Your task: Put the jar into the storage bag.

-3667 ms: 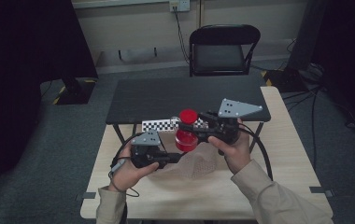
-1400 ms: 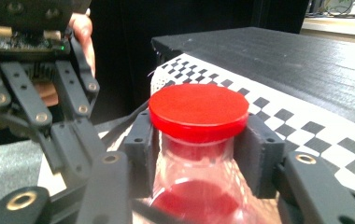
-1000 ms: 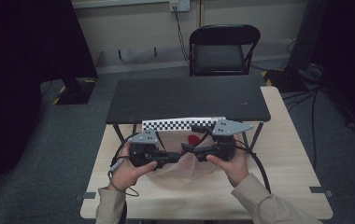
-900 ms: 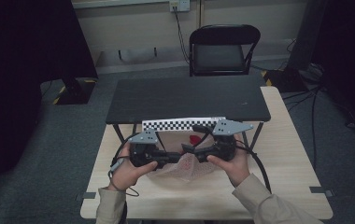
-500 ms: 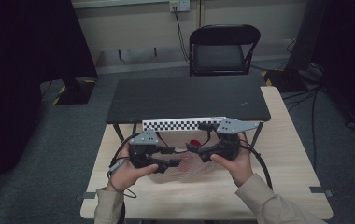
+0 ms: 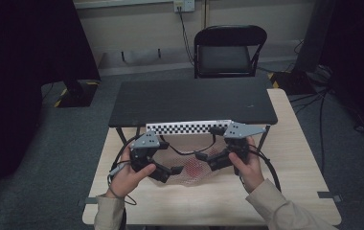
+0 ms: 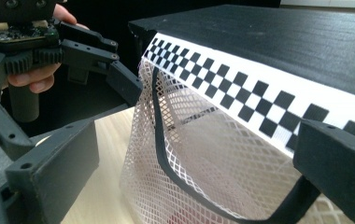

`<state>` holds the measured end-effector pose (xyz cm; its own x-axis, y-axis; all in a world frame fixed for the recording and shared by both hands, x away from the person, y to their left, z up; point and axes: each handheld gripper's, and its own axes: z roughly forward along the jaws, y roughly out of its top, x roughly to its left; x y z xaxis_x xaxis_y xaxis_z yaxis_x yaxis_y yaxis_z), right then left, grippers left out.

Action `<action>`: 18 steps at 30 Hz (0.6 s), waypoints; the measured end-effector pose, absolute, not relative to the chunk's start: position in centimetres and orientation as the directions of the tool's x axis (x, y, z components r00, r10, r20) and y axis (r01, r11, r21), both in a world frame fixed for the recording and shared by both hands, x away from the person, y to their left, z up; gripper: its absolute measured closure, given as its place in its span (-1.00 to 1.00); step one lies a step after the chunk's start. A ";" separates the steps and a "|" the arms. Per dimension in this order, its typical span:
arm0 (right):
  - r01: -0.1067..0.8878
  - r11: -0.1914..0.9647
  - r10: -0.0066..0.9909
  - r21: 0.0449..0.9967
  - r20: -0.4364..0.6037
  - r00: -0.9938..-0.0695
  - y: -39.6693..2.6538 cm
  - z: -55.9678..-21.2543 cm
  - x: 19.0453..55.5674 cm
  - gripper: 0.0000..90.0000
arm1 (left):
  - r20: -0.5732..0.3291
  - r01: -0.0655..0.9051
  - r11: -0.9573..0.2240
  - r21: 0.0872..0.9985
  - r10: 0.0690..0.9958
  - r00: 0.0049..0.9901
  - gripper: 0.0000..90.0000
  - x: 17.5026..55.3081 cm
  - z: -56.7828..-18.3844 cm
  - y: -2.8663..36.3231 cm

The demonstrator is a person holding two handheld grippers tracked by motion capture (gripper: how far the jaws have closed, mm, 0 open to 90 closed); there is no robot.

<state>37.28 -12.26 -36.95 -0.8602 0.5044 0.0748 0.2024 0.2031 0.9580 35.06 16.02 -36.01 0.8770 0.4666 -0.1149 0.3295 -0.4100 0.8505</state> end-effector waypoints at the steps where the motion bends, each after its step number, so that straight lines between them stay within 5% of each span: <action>1: 0.202 0.205 0.502 0.958 0.074 -0.861 -12.4 -37.0 37.2 -1.00 | -0.116 0.329 -0.410 0.851 0.465 0.878 -0.96 35.0 -36.0 16.0; 18: 0.221 0.232 0.504 0.947 0.078 -0.860 -13.9 -37.8 36.8 -1.00 | -0.136 0.352 -0.410 0.841 0.469 0.873 -0.95 34.8 -36.9 16.3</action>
<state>36.84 -13.87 -37.80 -0.8600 0.5044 0.0776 0.2212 0.2315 0.9473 34.84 16.31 -36.91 0.8728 0.4685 -0.1365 0.3517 -0.4101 0.8415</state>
